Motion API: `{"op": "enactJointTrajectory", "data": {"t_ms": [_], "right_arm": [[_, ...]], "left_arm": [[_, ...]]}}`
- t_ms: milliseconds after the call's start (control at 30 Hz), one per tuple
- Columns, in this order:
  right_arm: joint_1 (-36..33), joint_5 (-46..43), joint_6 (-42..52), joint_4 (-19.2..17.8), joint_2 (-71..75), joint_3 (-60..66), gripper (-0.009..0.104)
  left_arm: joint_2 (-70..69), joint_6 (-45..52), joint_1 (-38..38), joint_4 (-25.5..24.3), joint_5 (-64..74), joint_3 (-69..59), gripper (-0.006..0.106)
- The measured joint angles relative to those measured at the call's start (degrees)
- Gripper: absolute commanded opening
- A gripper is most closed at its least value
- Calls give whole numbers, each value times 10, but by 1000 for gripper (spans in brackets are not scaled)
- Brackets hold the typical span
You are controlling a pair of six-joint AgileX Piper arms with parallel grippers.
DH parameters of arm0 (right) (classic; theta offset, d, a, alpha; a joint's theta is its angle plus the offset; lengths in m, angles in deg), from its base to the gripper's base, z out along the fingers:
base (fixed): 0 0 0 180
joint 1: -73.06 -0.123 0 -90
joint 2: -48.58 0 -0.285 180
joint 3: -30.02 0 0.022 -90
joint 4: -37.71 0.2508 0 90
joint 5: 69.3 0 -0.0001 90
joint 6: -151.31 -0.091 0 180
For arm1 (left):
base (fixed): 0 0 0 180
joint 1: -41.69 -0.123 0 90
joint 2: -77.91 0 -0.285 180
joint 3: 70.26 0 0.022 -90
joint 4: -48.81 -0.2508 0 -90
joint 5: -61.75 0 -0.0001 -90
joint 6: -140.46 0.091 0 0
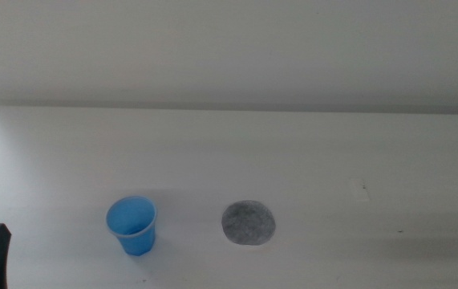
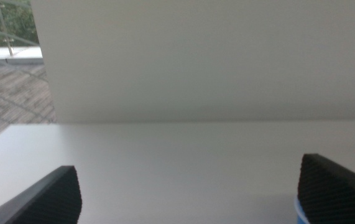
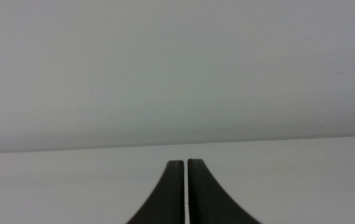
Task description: Place an empty cup on a cup mat.
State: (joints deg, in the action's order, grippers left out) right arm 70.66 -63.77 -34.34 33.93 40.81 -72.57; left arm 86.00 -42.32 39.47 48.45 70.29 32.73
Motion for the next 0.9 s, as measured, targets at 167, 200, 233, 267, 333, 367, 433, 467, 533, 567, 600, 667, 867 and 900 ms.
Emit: {"op": "enactJointTrajectory", "data": {"t_ms": [167, 200, 233, 267, 333, 367, 433, 467, 533, 567, 600, 667, 867, 900], "right_arm": [[0, 0, 0, 0, 0, 0, -2], [0, 0, 0, 0, 0, 0, -2], [0, 0, 0, 0, 0, 0, -2], [0, 0, 0, 0, 0, 0, -2], [0, 0, 0, 0, 0, 0, -2], [0, 0, 0, 0, 0, 0, -2], [0, 0, 0, 0, 0, 0, -2], [0, 0, 0, 0, 0, 0, -2], [0, 0, 0, 0, 0, 0, -2], [0, 0, 0, 0, 0, 0, -2], [0, 0, 0, 0, 0, 0, -2], [0, 0, 0, 0, 0, 0, -2], [0, 0, 0, 0, 0, 0, -2], [0, 0, 0, 0, 0, 0, -2]], "left_arm": [[114, 0, 38, 0, 99, 125, 94], [145, 0, 53, 0, 137, 162, 94], [186, 0, 68, 0, 180, 210, 94], [227, 0, 82, 0, 224, 256, 94], [306, 0, 104, 0, 299, 338, 94], [345, 0, 115, 4, 335, 371, 94], [411, 0, 134, 4, 384, 421, 94], [445, 0, 145, 4, 406, 444, 94], [505, 0, 166, 4, 435, 477, 94], [536, -6, 177, 7, 445, 494, 94], [561, -15, 190, 7, 451, 510, 94], [621, -42, 212, 4, 472, 540, 94], [758, -104, 266, -22, 548, 621, 94], [776, -113, 268, -25, 555, 631, 94]]}}
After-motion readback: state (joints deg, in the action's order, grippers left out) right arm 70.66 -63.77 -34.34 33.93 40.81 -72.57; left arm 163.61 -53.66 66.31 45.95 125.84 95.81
